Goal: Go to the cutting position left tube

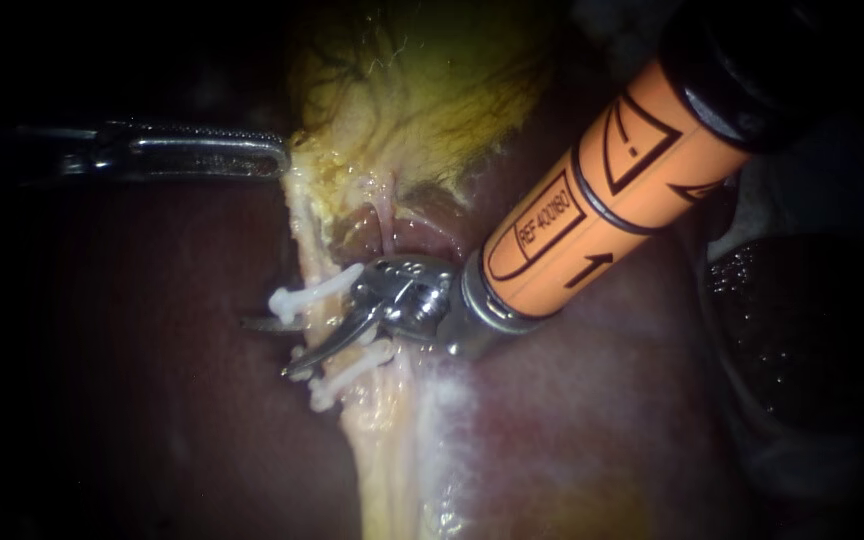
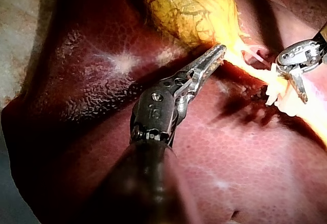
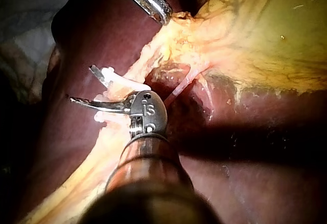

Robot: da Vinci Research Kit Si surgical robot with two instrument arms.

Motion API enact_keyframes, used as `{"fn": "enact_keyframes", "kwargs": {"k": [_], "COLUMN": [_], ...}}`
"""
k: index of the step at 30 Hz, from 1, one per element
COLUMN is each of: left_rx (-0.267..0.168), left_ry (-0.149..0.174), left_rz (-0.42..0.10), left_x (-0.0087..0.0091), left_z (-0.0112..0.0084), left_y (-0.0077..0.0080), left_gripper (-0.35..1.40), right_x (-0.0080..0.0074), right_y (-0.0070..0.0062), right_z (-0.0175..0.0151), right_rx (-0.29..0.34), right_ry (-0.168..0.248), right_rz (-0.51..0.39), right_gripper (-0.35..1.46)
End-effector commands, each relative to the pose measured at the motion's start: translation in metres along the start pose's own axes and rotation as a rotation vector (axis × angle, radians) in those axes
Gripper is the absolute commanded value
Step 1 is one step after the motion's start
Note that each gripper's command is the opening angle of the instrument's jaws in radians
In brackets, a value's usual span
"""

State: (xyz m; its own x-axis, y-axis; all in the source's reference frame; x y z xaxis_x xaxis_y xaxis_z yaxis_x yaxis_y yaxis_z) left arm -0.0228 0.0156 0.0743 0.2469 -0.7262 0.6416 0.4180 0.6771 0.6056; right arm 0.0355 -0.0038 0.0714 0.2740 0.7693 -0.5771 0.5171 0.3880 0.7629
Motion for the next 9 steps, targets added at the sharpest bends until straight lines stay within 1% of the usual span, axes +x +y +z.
{"fn": "enact_keyframes", "kwargs": {"k": [1,9], "left_rx": [0.000,0.000], "left_ry": [0.000,0.000], "left_rz": [0.000,0.000], "left_x": [0.0000,0.0000], "left_z": [0.0000,0.0000], "left_y": [0.0000,0.0000], "left_gripper": [-0.35,-0.35], "right_x": [0.0000,0.0000], "right_y": [0.0000,0.0001], "right_z": [0.0000,0.0000], "right_rx": [-0.001,-0.001], "right_ry": [0.001,0.001], "right_rz": [0.001,0.001], "right_gripper": [1.00,1.00]}}
